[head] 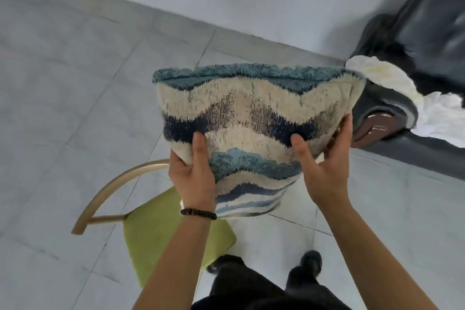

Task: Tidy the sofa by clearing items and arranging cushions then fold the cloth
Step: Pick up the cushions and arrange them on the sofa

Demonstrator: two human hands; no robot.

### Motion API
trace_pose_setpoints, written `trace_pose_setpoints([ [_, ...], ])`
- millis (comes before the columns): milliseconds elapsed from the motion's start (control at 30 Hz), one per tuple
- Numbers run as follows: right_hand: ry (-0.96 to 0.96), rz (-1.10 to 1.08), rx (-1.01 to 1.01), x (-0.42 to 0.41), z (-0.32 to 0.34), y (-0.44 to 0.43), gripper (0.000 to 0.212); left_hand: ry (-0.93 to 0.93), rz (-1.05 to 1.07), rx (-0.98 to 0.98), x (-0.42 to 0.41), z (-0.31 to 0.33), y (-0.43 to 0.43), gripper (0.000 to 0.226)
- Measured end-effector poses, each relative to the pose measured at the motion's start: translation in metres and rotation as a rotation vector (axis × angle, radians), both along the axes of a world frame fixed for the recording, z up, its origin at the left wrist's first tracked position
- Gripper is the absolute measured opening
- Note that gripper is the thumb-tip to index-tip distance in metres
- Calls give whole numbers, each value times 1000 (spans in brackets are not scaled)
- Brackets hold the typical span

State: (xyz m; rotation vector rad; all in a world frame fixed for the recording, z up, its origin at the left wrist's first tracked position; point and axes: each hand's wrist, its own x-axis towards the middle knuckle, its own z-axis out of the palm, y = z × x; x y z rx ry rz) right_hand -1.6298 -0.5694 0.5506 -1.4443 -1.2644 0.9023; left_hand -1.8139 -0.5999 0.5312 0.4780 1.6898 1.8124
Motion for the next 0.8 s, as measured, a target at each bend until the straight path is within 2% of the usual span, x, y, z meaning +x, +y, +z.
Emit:
trace_pose_setpoints([
  [133, 1, -157, 74, 129, 16, -9, 111, 45, -127, 55, 126, 21, 23, 47],
  [233, 6, -195, 74, 241, 25, -14, 109, 45, -210, 71, 235, 29, 34, 29],
  [467, -7, -381, 88, 469, 38, -18, 112, -39, -483, 34, 461, 36, 82, 42],
  [633, 66, -538, 63, 583, 30, -6, 113, -53, -684, 35, 583, 44, 130, 30],
  [700, 125, -569, 35, 618, 19, 13, 108, -78, -744, 33, 623, 38, 157, 29],
  [800, 140, -583, 21, 663, 0, 54, 85, -128, -787, 37, 680, 23, 210, 26],
])
